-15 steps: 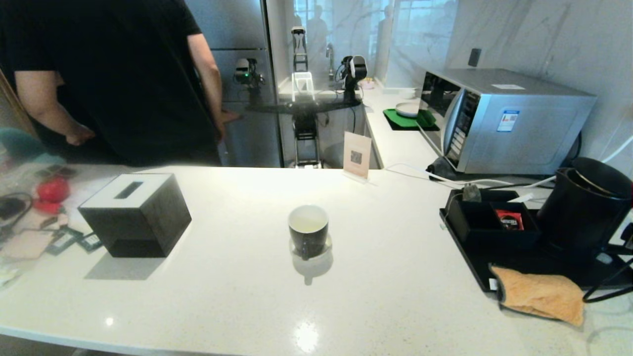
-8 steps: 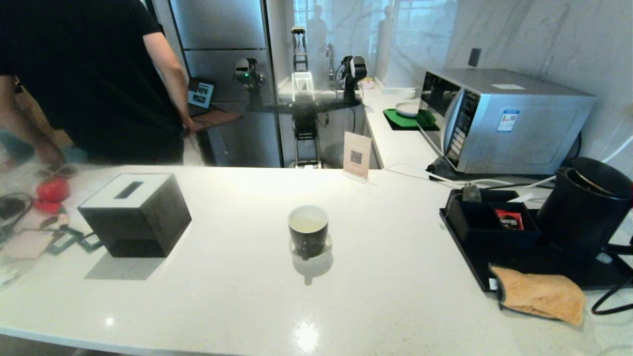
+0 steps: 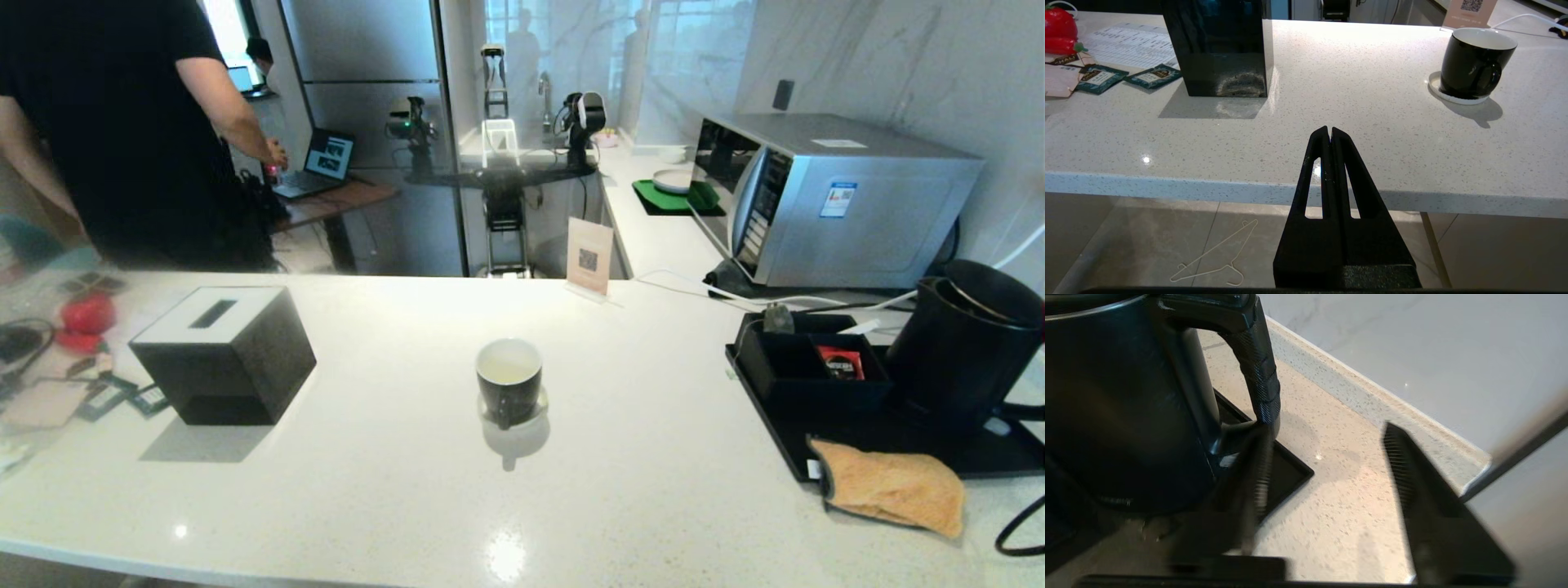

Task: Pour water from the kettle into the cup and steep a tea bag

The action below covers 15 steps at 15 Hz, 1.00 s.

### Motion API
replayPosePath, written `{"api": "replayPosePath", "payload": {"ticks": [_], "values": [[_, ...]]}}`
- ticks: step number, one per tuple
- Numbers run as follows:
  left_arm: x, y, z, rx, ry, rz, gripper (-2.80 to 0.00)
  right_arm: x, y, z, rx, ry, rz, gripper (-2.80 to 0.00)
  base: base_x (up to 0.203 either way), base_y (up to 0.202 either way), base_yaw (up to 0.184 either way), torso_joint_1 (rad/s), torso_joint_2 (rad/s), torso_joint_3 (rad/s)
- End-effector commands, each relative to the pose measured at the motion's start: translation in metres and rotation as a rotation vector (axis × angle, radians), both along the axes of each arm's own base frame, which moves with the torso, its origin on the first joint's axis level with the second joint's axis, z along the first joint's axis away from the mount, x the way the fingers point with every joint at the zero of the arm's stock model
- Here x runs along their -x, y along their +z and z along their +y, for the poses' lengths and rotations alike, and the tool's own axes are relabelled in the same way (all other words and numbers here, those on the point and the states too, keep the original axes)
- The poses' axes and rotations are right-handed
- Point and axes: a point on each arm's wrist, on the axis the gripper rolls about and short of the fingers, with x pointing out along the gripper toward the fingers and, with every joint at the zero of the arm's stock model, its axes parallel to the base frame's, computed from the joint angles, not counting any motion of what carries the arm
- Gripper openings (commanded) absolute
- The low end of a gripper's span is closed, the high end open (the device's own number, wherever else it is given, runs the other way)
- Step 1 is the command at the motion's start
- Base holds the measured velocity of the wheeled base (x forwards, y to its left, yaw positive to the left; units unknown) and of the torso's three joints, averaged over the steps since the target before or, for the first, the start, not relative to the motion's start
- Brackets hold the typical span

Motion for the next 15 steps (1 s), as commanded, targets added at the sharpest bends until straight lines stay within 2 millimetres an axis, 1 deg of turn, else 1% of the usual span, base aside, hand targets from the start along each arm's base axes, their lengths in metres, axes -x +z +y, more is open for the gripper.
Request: {"api": "replayPosePath", "payload": {"ticks": [1, 4, 7, 9, 11, 13, 15], "values": [[0.000, 0.000, 0.000, 0.000, 0.000, 0.001, -2.80, 0.010, 0.010, 0.006, 0.031, 0.003, -0.033, -2.80, 0.000, 0.000, 0.000, 0.000, 0.00, 0.000], [0.000, 0.000, 0.000, 0.000, 0.001, 0.001, -2.80, 0.012, 0.029, 0.008, 0.074, 0.014, -0.104, -2.80, 0.000, 0.000, 0.000, 0.000, 0.00, 0.000], [0.000, 0.000, 0.000, 0.000, 0.000, 0.001, -2.80, -0.003, 0.060, 0.003, 0.146, 0.095, -0.215, -2.80, 0.000, 0.000, 0.000, 0.000, 0.00, 0.000], [0.000, 0.000, 0.000, 0.000, 0.000, 0.001, -2.80, -0.021, 0.082, 0.000, 0.195, 0.150, -0.273, -2.80, 0.000, 0.000, 0.000, 0.000, 0.00, 0.000], [0.000, 0.000, 0.000, 0.000, 0.000, 0.001, -2.80, -0.042, 0.097, 0.001, 0.220, 0.197, -0.297, -2.80, 0.000, 0.000, 0.000, 0.000, 0.00, 0.000], [0.000, 0.000, 0.000, 0.000, 0.000, 0.001, -2.80, -0.066, 0.103, 0.000, 0.228, 0.230, -0.299, -2.80, 0.000, 0.000, 0.000, 0.000, 0.00, 0.000], [0.000, 0.000, 0.000, 0.000, 0.000, 0.001, -2.80, -0.089, 0.101, -0.005, 0.238, 0.244, -0.276, -2.80, 0.000, 0.000, 0.000, 0.000, 0.00, 0.000]]}}
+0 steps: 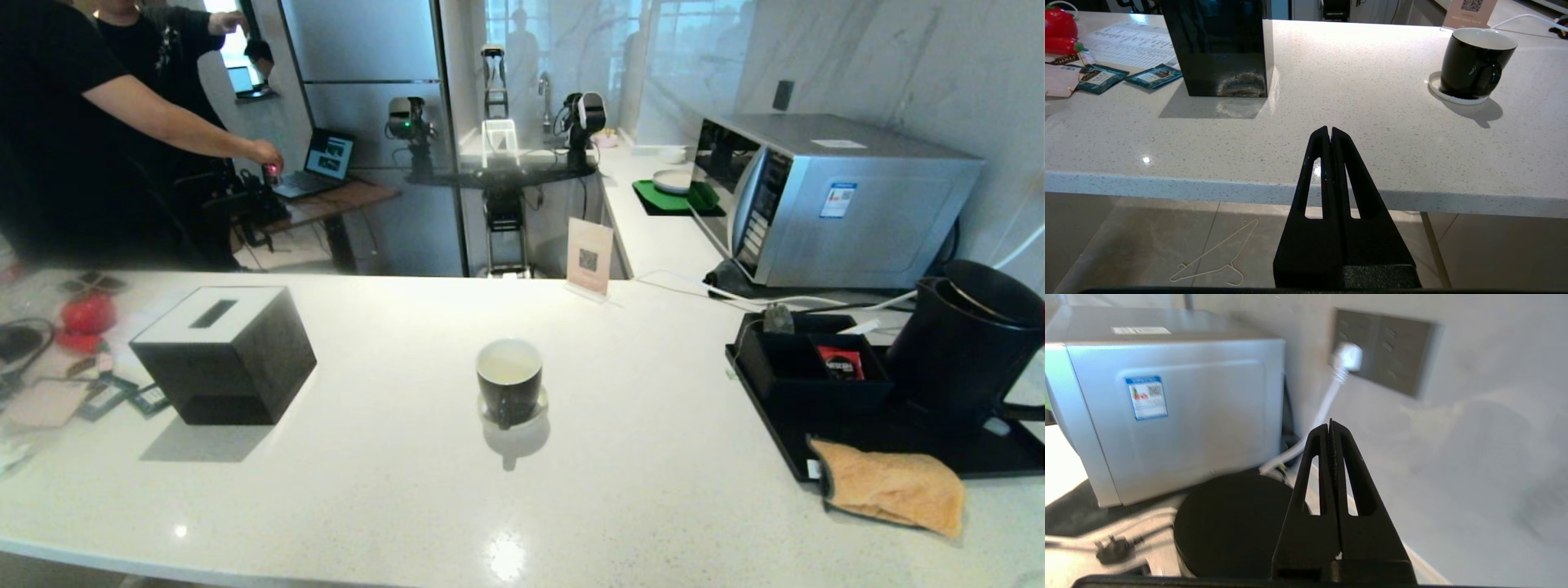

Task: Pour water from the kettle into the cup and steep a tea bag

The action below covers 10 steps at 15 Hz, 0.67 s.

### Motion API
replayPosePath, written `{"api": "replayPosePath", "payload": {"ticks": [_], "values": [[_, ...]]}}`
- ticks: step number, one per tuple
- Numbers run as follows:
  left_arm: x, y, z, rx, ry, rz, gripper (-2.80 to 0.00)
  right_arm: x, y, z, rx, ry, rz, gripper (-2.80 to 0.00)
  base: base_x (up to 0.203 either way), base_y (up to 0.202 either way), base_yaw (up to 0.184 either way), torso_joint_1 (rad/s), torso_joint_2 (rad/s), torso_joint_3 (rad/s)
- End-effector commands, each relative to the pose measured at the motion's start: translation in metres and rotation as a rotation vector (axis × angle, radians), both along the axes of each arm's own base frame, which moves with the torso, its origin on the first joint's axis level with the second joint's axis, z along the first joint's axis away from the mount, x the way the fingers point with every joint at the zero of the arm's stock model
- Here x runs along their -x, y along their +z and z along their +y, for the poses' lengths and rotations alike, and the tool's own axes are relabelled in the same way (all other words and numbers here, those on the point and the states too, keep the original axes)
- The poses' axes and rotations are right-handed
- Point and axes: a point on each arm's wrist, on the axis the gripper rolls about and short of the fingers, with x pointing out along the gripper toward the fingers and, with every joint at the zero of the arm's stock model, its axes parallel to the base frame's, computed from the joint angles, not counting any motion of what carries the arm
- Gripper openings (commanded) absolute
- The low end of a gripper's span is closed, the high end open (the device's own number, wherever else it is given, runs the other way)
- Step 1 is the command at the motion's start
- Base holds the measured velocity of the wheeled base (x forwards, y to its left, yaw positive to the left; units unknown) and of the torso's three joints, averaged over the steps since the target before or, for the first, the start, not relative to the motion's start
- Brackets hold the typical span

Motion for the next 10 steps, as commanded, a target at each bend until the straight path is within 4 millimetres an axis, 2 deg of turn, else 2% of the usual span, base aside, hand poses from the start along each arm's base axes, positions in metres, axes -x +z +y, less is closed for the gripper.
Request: {"api": "replayPosePath", "payload": {"ticks": [1, 5, 10], "values": [[0.000, 0.000, 0.000, 0.001, -0.001, 0.001, -2.80, -0.034, -0.010, -0.008, 0.006, 0.014, 0.027, -2.80, 0.000, 0.000, 0.000, 0.000, 0.00, 0.000], [0.000, 0.000, 0.000, 0.001, -0.001, 0.001, -2.80, -0.065, -0.011, -0.018, 0.019, 0.024, 0.076, -2.80, 0.000, 0.000, 0.000, 0.000, 0.00, 0.000], [0.000, 0.000, 0.000, 0.000, -0.001, 0.000, -2.80, -0.088, -0.005, -0.027, -0.011, 0.024, 0.180, -2.80, 0.000, 0.000, 0.000, 0.000, 0.00, 0.000]]}}
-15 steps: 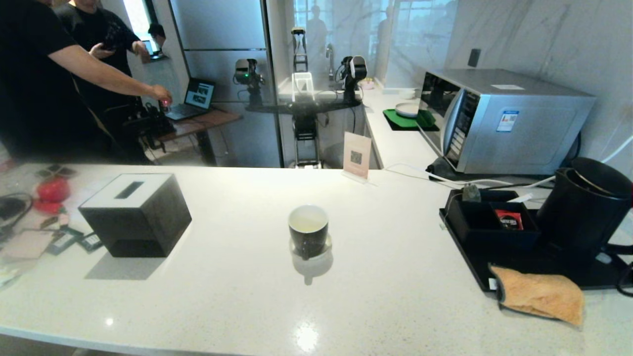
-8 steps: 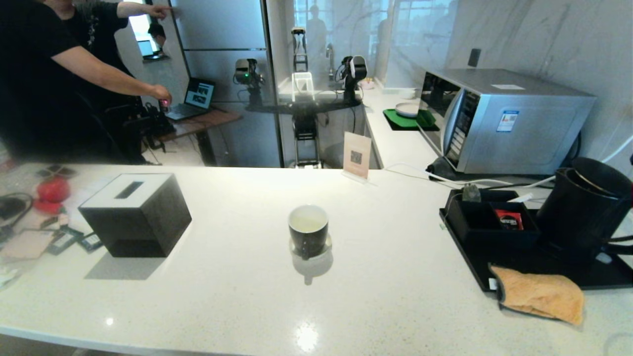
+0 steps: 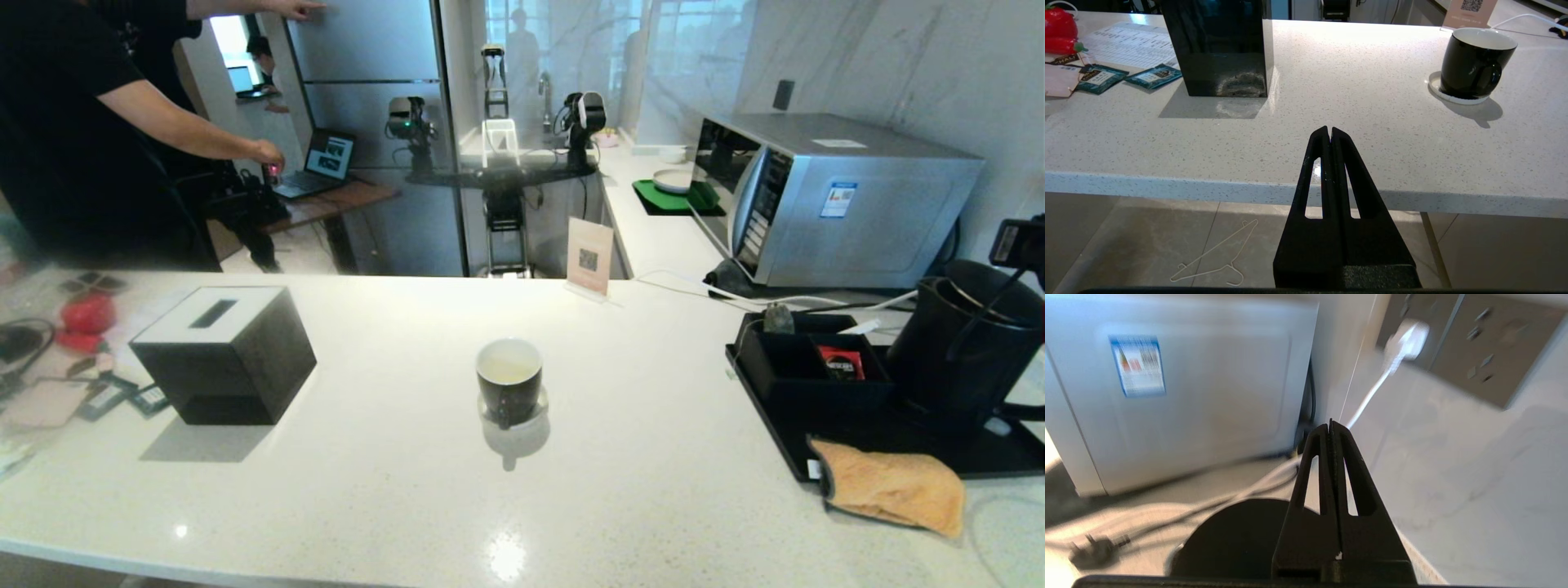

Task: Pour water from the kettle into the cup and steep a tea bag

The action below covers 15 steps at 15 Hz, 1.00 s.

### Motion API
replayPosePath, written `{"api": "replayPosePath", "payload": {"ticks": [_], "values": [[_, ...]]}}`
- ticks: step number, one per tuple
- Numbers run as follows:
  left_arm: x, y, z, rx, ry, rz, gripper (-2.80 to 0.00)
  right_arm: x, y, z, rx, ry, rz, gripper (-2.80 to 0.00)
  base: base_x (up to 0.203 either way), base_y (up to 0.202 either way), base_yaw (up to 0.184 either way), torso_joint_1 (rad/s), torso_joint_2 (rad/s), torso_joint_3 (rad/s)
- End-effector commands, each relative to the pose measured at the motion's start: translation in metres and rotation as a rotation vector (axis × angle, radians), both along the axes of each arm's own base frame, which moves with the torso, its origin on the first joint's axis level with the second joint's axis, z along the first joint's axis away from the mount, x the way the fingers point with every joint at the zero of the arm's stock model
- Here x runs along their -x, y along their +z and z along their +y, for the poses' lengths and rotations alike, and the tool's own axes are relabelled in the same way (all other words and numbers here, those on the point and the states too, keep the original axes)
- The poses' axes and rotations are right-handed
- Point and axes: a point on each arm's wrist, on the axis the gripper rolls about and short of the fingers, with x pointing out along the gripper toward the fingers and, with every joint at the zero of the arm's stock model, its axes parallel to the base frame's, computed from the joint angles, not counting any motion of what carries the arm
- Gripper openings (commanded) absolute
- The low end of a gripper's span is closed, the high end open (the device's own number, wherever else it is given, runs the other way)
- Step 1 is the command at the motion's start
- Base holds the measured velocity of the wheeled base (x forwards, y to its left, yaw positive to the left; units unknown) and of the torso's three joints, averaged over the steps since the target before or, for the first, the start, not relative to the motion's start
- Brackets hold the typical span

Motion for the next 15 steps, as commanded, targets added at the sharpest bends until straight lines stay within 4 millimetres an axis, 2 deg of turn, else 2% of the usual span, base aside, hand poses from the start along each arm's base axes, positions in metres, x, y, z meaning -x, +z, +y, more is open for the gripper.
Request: {"api": "replayPosePath", "payload": {"ticks": [1, 6, 15], "values": [[0.000, 0.000, 0.000, 0.002, 0.000, 0.001, -2.80, -0.012, 0.001, -0.005, -0.011, -0.002, 0.042, -2.80, 0.000, 0.000, 0.000, 0.000, 0.00, 0.000], [0.000, 0.000, 0.000, 0.002, 0.001, 0.001, -2.80, -0.019, 0.002, -0.008, -0.035, -0.005, 0.116, -2.80, 0.000, 0.000, 0.000, 0.000, 0.00, 0.000], [0.000, 0.000, 0.000, 0.001, 0.000, 0.001, -2.80, -0.023, -0.017, -0.009, -0.051, -0.003, 0.215, -2.80, 0.000, 0.000, 0.000, 0.000, 0.00, 0.000]]}}
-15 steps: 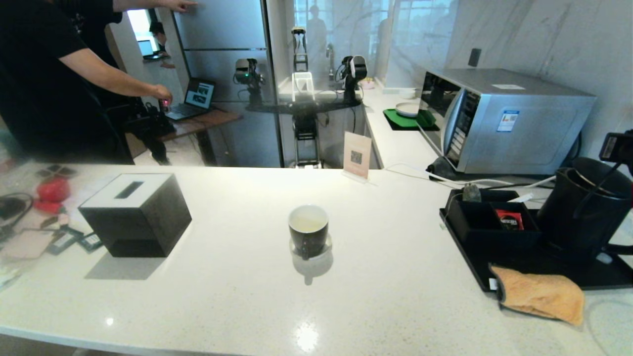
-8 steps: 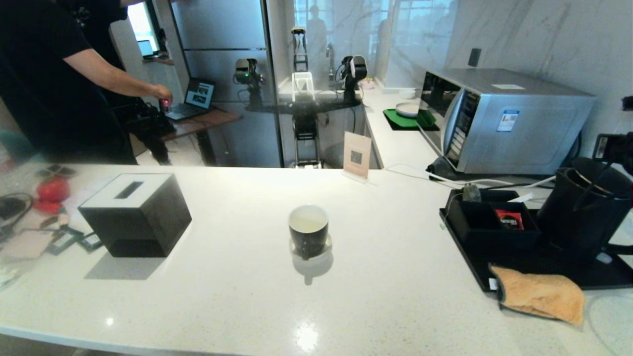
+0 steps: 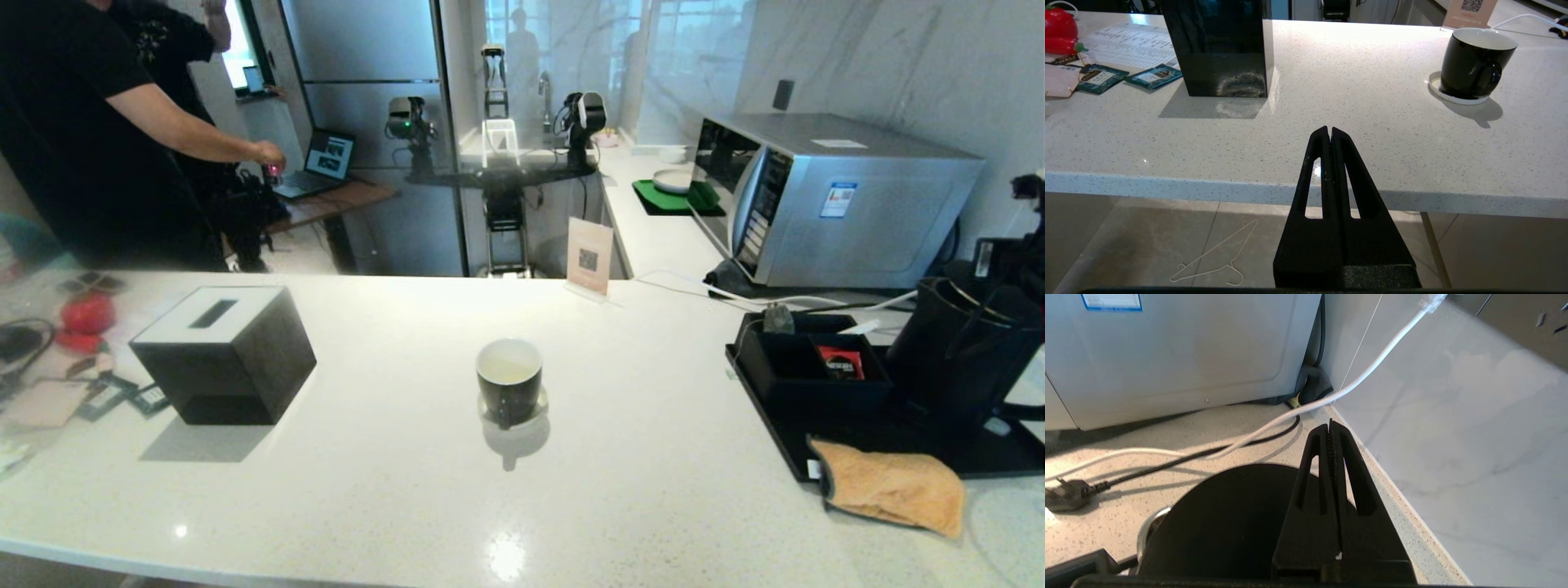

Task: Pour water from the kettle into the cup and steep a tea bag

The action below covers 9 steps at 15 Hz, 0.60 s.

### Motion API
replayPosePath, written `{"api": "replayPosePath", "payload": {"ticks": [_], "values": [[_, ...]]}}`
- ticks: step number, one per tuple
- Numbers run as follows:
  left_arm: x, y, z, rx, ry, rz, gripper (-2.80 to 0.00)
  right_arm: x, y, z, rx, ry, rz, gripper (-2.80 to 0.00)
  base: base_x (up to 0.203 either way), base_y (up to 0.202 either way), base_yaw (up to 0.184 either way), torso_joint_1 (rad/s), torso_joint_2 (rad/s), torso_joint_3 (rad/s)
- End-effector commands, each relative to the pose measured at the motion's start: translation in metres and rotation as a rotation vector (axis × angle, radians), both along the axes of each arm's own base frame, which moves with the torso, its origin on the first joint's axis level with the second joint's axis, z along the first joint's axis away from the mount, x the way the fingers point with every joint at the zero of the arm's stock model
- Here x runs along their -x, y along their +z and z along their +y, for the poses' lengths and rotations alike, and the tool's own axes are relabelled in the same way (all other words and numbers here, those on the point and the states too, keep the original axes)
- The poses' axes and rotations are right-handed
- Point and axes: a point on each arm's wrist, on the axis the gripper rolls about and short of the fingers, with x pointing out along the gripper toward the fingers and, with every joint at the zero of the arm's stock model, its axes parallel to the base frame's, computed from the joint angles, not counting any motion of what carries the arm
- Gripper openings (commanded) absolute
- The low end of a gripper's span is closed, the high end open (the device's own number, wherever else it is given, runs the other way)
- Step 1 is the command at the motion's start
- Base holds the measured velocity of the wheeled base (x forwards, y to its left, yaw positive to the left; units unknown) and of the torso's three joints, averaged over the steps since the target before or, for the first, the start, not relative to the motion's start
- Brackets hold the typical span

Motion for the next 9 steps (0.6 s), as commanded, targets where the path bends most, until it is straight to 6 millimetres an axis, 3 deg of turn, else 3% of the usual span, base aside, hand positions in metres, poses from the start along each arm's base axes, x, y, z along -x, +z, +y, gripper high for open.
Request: {"api": "replayPosePath", "payload": {"ticks": [1, 9], "values": [[0.000, 0.000, 0.000, 0.000, 0.001, 0.001, -2.80, -0.003, -0.007, -0.001, -0.005, 0.000, 0.017, -2.80, 0.000, 0.000, 0.000, 0.000, 0.00, 0.000], [0.000, 0.000, 0.000, 0.002, 0.000, 0.001, -2.80, -0.011, -0.025, 0.001, -0.021, 0.011, 0.060, -2.80, 0.000, 0.000, 0.000, 0.000, 0.00, 0.000]]}}
